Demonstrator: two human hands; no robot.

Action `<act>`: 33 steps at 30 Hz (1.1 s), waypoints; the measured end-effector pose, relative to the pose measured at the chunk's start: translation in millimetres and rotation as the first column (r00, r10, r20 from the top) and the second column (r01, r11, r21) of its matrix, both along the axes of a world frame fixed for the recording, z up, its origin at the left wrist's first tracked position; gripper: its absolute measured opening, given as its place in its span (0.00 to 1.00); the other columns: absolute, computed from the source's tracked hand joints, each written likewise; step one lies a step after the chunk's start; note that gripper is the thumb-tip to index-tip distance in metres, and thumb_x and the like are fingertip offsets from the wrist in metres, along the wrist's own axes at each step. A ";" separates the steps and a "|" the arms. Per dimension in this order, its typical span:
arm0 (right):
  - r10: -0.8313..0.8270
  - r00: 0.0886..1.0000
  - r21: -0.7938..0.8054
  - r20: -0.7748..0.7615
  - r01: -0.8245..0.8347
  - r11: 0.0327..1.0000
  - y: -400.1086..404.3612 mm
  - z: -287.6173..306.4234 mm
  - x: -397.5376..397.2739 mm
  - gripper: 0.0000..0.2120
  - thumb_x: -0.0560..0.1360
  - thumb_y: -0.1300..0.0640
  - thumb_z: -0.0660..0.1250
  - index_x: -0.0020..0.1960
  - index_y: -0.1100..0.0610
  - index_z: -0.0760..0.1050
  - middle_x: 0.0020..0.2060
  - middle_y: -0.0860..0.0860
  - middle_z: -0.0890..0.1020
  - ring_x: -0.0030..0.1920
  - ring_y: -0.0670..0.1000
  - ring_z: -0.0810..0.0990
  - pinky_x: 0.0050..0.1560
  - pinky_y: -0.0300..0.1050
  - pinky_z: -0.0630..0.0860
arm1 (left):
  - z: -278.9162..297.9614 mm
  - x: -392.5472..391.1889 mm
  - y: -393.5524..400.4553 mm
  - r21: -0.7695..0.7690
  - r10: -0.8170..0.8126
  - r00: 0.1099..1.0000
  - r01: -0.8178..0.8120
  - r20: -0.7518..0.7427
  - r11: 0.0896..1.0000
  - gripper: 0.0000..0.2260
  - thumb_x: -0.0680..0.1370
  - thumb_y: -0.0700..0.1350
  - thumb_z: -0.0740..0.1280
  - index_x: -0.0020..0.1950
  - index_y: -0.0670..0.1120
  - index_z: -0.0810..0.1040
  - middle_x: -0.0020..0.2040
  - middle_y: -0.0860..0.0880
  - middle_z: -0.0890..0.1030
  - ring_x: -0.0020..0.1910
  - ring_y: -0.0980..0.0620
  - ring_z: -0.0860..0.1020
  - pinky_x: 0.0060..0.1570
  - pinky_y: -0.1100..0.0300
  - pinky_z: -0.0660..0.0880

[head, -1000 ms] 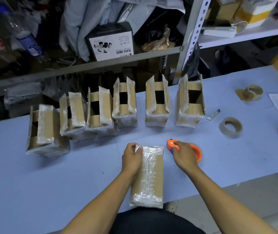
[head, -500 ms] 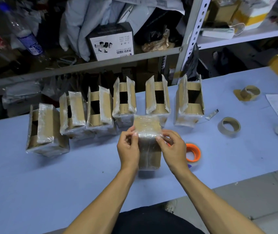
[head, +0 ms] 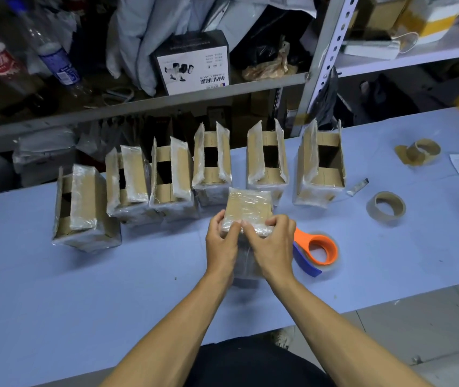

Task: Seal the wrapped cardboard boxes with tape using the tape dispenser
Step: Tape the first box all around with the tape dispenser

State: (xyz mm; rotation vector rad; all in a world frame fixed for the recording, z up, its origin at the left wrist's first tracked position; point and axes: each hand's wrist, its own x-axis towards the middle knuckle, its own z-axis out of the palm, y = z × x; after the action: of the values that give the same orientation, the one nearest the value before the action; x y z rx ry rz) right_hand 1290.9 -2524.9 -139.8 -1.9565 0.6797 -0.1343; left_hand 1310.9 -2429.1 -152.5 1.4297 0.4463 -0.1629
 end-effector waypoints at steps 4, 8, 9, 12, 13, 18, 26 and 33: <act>0.018 1.000 -0.060 0.009 -0.018 0.998 -2.1 2.2 11.9 0.11 0.73 0.48 0.69 0.46 0.53 0.70 0.49 0.47 0.69 0.50 0.51 0.73 0.47 0.44 0.69 | -1.3 5.6 11.9 0.002 -0.145 0.989 0.145 0.034 0.989 0.16 0.79 0.54 0.70 0.66 0.59 0.74 0.58 0.60 0.82 0.52 0.65 0.82 0.45 0.70 0.77; -0.017 1.000 -0.113 0.013 0.018 0.993 -10.1 9.8 24.0 0.05 0.76 0.53 0.65 0.47 0.54 0.75 0.49 0.49 0.73 0.48 0.54 0.77 0.45 0.45 0.68 | 2.5 13.1 12.5 0.249 -0.248 0.969 0.239 0.005 0.939 0.19 0.80 0.58 0.65 0.71 0.60 0.73 0.60 0.60 0.81 0.56 0.62 0.79 0.55 0.63 0.76; 0.009 1.000 -0.088 0.011 -0.008 0.996 -14.2 12.0 24.4 0.08 0.77 0.50 0.66 0.52 0.54 0.75 0.51 0.49 0.74 0.49 0.53 0.78 0.47 0.44 0.69 | 5.3 17.2 13.3 0.328 -0.259 0.966 0.248 -0.009 0.912 0.20 0.80 0.59 0.64 0.72 0.60 0.73 0.60 0.60 0.80 0.56 0.60 0.79 0.56 0.60 0.75; 0.152 0.988 0.142 0.040 -0.156 0.977 -32.0 18.0 18.2 0.27 0.76 0.43 0.69 0.71 0.50 0.67 0.55 0.46 0.77 0.52 0.44 0.78 0.52 0.40 0.74 | 15.2 33.6 20.3 0.513 -0.301 0.949 0.303 -0.090 0.803 0.20 0.80 0.64 0.59 0.65 0.57 0.79 0.58 0.56 0.82 0.57 0.52 0.79 0.59 0.51 0.76; 0.197 0.978 0.233 0.062 -0.207 0.950 -39.0 17.2 14.4 0.32 0.75 0.45 0.71 0.74 0.47 0.63 0.55 0.44 0.78 0.53 0.42 0.79 0.53 0.38 0.75 | 16.9 39.4 23.7 0.546 -0.314 0.942 0.326 -0.119 0.771 0.20 0.80 0.65 0.57 0.55 0.55 0.82 0.53 0.53 0.84 0.55 0.48 0.80 0.57 0.47 0.78; 0.484 0.874 0.371 -0.048 -0.434 0.821 -65.3 -13.2 -9.1 0.28 0.73 0.57 0.75 0.69 0.43 0.69 0.59 0.45 0.79 0.58 0.48 0.79 0.58 0.39 0.77 | -3.4 34.7 38.2 0.559 -0.268 0.929 0.367 -0.255 0.743 0.23 0.83 0.57 0.59 0.36 0.41 0.74 0.39 0.38 0.82 0.43 0.37 0.82 0.45 0.43 0.83; 0.685 0.683 0.110 -0.254 -0.683 0.722 -69.2 -38.5 -20.6 0.30 0.78 0.50 0.68 0.77 0.45 0.62 0.70 0.40 0.73 0.67 0.43 0.72 0.63 0.34 0.67 | -29.5 11.5 47.6 0.543 -0.474 0.851 0.514 -0.225 0.664 0.19 0.79 0.58 0.67 0.66 0.51 0.77 0.58 0.56 0.77 0.59 0.54 0.75 0.59 0.58 0.71; 0.176 0.968 -0.192 -0.177 -0.210 0.959 -68.6 -40.6 -22.5 0.24 0.72 0.43 0.73 0.62 0.52 0.73 0.55 0.50 0.77 0.56 0.54 0.76 0.50 0.47 0.72 | -32.3 1.3 55.0 0.510 -0.065 0.989 0.123 -0.131 0.852 0.12 0.79 0.51 0.71 0.58 0.48 0.75 0.57 0.47 0.81 0.47 0.53 0.78 0.43 0.62 0.71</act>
State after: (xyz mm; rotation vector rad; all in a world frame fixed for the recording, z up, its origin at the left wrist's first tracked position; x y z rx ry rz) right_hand 1268.4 -2593.4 -180.4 -2.2430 0.5905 0.0752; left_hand 1312.1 -2374.1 -184.8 1.9847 0.5351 -0.2112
